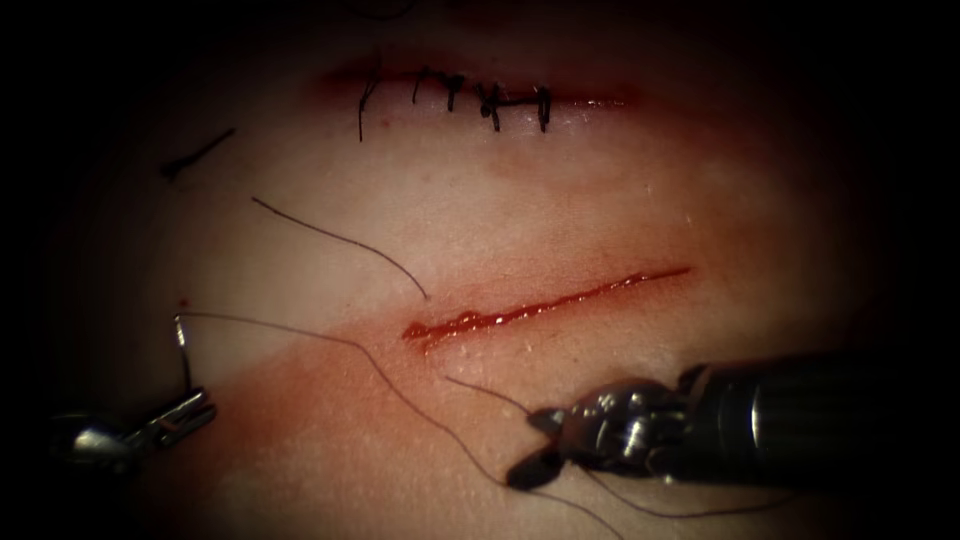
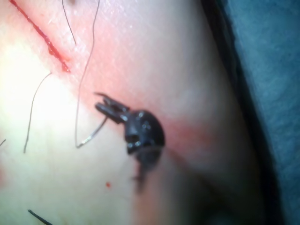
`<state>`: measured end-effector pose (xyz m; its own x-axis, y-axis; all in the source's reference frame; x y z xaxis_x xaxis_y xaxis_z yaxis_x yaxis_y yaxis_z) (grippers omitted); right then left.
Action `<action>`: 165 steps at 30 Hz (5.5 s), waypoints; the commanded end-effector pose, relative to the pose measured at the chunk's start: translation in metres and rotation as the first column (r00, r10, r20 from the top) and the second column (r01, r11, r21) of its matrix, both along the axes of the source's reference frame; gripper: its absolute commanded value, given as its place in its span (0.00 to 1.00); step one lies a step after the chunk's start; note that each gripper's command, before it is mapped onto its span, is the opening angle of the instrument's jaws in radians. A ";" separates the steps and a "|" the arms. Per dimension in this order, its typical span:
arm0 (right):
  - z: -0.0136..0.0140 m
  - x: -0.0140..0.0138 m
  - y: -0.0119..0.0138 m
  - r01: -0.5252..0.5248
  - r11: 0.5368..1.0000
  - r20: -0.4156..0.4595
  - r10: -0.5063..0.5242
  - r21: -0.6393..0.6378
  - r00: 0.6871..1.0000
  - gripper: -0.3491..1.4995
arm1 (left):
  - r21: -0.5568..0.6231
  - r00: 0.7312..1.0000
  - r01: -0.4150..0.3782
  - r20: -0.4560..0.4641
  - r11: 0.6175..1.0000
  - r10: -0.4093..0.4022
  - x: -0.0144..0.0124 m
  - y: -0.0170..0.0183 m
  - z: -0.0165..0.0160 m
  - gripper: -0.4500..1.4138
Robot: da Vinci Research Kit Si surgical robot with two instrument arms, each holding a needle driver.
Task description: Wound Closure
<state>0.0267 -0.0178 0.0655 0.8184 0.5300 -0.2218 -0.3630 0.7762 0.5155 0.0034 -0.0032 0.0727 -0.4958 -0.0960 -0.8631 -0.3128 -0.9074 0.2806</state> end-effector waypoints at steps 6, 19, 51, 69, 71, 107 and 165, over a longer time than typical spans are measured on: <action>-0.0005 -0.0009 -0.0006 0.034 0.999 0.011 -0.034 -0.042 0.999 0.00 | 0.003 1.000 -0.001 0.003 1.000 0.001 -0.0006 -0.0003 0.0007 0.00; -0.0014 -0.0024 0.0002 0.019 0.988 -0.007 -0.020 -0.153 1.000 0.84 | 0.003 1.000 0.000 0.002 1.000 0.000 -0.0007 -0.0004 0.0007 0.00; -0.0005 -0.0046 -0.0003 0.042 0.995 0.026 -0.040 -0.091 0.999 0.00 | 0.002 1.000 -0.001 0.003 1.000 0.001 -0.0006 -0.0004 0.0006 0.00; -0.0004 -0.0056 -0.0011 0.059 0.996 0.015 -0.058 -0.067 0.998 0.00 | 0.008 1.000 0.005 0.005 1.000 -0.005 0.0001 -0.0016 0.0001 0.00; -0.0003 -0.0058 -0.0012 0.062 0.996 0.018 -0.061 -0.069 0.998 0.00 | 0.007 1.000 0.006 0.004 1.000 -0.006 0.0002 -0.0018 0.0000 0.00; -0.0046 -0.0106 0.0039 -0.102 0.959 -0.038 0.096 -0.263 0.995 0.99 | 0.431 0.987 0.102 0.065 0.897 -0.144 0.0000 -0.0051 -0.0012 0.88; -0.0067 -0.0166 0.0082 -0.162 0.935 -0.025 0.162 -0.316 0.986 0.99 | 0.539 0.902 -0.333 -0.057 0.773 0.428 -0.0394 -0.0003 -0.0033 0.58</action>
<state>0.0096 -0.0091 0.0582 0.7273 0.5581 -0.3995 -0.4995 0.8296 0.2496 -0.0356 -0.0030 0.0688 -0.6627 0.1064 -0.7413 0.1027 -0.9676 -0.2306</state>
